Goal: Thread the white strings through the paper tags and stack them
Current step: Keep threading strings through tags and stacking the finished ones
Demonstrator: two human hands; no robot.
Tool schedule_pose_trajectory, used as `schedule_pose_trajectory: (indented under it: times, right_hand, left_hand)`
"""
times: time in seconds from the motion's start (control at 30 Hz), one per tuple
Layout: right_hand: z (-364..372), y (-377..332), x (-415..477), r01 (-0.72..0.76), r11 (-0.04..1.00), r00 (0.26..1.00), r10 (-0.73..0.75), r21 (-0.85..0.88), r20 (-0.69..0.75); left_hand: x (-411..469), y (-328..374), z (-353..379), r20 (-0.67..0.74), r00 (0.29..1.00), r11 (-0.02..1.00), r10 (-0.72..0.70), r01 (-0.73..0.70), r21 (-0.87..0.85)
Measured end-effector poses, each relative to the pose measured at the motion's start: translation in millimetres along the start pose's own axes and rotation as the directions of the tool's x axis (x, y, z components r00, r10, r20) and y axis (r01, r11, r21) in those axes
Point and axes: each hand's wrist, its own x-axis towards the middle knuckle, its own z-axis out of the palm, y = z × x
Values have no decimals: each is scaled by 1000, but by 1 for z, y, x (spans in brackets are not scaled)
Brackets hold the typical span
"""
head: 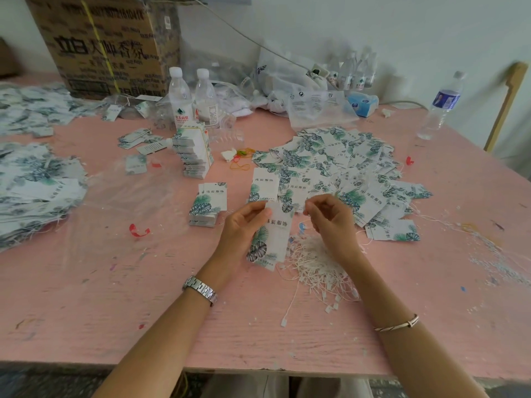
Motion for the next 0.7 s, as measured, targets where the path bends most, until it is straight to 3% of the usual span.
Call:
schedule_pose_trajectory:
  times: [0.13, 0.2, 0.3, 0.47, 0.57, 0.7]
  right_hand:
    - [9, 0, -6, 149, 918, 989, -145, -367, 38]
    - [11, -4, -8, 196, 927, 980, -171, -320, 107]
    - [14, -9, -13, 180, 980, 962, -157, -88, 223]
    - [15, -6, -15, 204, 976, 938, -170, -82, 303]
    - [13, -6, -12, 227, 973, 947, -213, -31, 242]
    - [8, -8, -11, 407, 893, 913, -402, -194, 64]
  left_hand:
    - [2, -3, -2, -98, 994, 998, 56, -54, 19]
    - [3, -4, -3, -115, 987, 993, 112, -106, 56]
    - [5, -5, -4, -133, 971, 979, 198, -189, 77]
    - [5, -8, -4, -176, 952, 966, 252, -237, 101]
    - [5, -9, -3, -193, 946, 964, 261, -246, 98]
    - [4, -8, -1, -159, 944, 956, 288, -272, 111]
